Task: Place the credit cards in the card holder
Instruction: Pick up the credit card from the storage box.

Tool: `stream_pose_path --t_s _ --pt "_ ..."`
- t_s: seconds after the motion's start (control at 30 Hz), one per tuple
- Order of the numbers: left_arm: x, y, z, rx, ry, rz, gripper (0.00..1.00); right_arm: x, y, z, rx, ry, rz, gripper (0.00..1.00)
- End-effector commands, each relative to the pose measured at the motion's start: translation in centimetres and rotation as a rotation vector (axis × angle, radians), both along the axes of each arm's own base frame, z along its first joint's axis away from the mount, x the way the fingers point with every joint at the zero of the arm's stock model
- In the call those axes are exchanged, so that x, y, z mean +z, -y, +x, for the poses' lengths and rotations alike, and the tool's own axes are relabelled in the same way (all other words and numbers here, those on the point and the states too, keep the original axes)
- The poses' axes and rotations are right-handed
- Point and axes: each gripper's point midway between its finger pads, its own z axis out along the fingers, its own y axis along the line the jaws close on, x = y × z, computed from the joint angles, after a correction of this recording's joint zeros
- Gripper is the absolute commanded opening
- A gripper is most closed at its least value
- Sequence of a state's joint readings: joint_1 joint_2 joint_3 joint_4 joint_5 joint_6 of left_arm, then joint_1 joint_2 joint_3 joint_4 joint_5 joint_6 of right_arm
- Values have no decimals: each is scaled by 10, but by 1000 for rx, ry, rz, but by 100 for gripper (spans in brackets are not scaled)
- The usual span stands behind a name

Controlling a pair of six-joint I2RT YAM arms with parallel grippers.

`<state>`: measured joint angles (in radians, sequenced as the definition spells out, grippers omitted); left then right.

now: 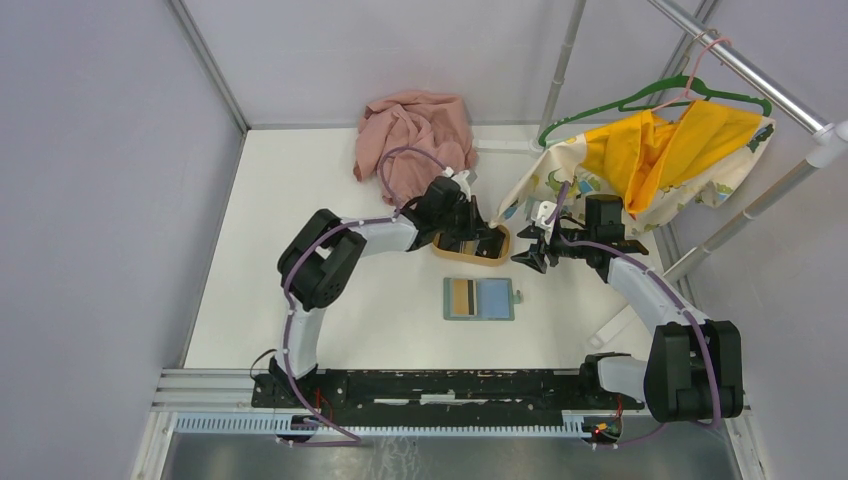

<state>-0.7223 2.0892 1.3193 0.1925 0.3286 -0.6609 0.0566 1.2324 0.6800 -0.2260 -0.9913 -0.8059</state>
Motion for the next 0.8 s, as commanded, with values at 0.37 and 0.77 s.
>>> stream_pose_path --t_s 0.37,0.77 --pt "107 -66 17 190 369 -51 2 12 -5 -2 35 36 43 61" --pt "182 -144 -62 261 634 -204 2 3 -15 -40 248 152 35 64"
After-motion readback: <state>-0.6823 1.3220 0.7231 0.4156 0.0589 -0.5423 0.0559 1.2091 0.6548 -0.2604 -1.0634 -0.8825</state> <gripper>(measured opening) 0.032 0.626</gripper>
